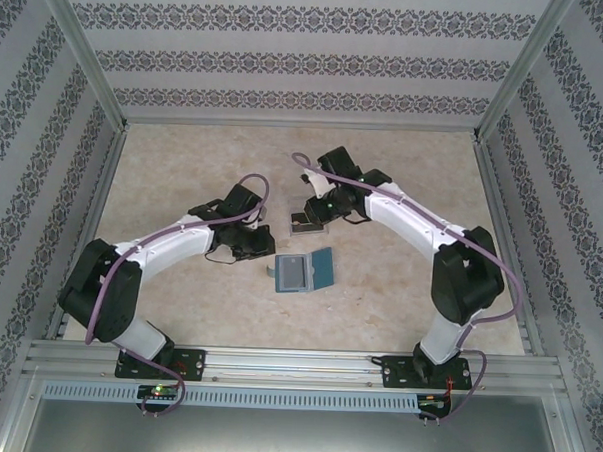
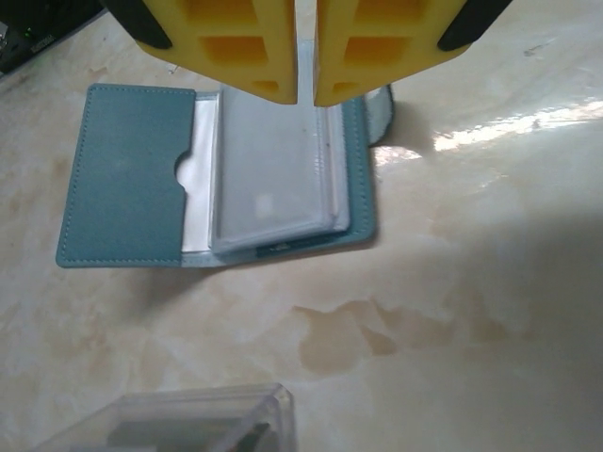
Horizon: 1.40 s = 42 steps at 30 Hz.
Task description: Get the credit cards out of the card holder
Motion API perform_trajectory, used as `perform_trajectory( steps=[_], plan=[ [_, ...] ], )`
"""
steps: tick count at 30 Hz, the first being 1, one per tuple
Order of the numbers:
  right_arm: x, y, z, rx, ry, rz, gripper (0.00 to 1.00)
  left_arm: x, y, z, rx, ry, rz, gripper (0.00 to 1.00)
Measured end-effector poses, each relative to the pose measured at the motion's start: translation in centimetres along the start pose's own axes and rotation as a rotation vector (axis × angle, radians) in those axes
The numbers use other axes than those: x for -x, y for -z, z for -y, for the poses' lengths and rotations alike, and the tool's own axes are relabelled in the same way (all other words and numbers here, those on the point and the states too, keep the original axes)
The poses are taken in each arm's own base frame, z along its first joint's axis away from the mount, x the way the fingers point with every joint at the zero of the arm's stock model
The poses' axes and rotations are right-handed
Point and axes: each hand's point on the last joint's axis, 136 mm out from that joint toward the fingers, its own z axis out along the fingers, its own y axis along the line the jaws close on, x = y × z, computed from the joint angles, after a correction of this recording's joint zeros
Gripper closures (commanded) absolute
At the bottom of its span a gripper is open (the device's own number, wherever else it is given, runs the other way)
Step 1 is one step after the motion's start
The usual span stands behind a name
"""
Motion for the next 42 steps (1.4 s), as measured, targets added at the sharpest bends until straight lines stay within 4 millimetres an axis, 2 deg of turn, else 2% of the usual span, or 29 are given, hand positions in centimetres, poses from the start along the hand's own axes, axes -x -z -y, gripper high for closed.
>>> perform_trajectory(
  steps=[5, 9, 15, 22, 26, 35, 42],
  plan=[
    [-2.1, -0.4, -0.9, 0.028, -0.209, -0.028, 0.81, -1.2, -1.0, 1.2, -0.006, -0.029, -0.03, 0.88],
    [-4.4, -1.5, -1.5, 0.075, -0.345, -0.089, 0.82, -1.9, -1.9, 1.8, -0.01, -0.038, -0.047, 0.95],
    [-7.0, -2.7, -3.0, 0.142, -0.465, -0.164, 0.82, -2.1, -2.9, 1.1, 0.021, -0.03, -0.052, 0.96],
    [-7.2, -3.2, -4.9, 0.191, -0.491, -0.185, 0.8, -2.1, -3.1, -0.6, 0.1, -0.029, -0.039, 0.98],
    [-8.0, -4.1, -5.5, 0.191, -0.501, -0.219, 0.77, -2.3, -3.2, -1.5, 0.137, -0.025, -0.047, 0.98],
    [-8.8, -5.8, -7.5, 0.203, -0.492, -0.284, 0.68, -3.1, -3.9, -3.2, 0.17, -0.001, -0.079, 0.99],
    [-9.1, -6.9, -8.2, 0.199, -0.488, -0.311, 0.66, -3.6, -4.3, -4.4, 0.188, 0.019, -0.104, 0.99]
  ],
)
